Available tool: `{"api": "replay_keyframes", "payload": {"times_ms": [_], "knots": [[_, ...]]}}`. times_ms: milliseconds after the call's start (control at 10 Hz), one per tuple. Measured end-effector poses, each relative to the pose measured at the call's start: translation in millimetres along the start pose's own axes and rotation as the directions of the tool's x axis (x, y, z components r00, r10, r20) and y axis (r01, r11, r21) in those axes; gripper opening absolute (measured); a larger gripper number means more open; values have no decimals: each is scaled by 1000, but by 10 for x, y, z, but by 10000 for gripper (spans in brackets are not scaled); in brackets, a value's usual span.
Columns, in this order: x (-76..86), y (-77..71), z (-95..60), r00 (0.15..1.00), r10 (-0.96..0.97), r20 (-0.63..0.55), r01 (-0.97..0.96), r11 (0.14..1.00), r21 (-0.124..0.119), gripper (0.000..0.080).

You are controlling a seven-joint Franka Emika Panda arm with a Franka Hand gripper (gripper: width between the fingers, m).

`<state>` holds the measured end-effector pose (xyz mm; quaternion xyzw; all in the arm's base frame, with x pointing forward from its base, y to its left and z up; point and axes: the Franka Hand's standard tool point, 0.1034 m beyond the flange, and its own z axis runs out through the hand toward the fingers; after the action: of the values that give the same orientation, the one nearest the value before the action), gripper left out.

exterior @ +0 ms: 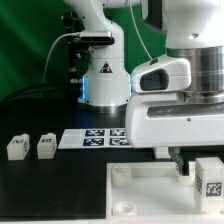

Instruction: Assemble one leg

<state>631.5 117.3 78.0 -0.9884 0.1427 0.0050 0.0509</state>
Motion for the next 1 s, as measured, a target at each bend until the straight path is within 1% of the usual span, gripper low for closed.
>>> {"api": "replay_keyframes", "payload": {"times_ms": [100,200,300,400,500,600,700,800,900,1000], "knots": [[-3,-4,1,996,92,2,-92,996,3,354],[0,4,1,989,149,2,-149,989,3,294],[-1,1,1,963,269,4,-269,963,4,294],[0,-5,-3,914,406,9,-406,914,7,294],[13,-14,-34,809,588,17,-588,809,-4,294],[7,-40,-32,623,781,37,-781,624,-23,294],[39,-45,-18,418,904,85,-905,423,-44,294],[59,-17,-13,322,941,103,-943,328,-53,294],[56,-24,-9,240,966,98,-967,246,-59,294],[42,-28,1,229,969,96,-970,235,-62,294]]}}
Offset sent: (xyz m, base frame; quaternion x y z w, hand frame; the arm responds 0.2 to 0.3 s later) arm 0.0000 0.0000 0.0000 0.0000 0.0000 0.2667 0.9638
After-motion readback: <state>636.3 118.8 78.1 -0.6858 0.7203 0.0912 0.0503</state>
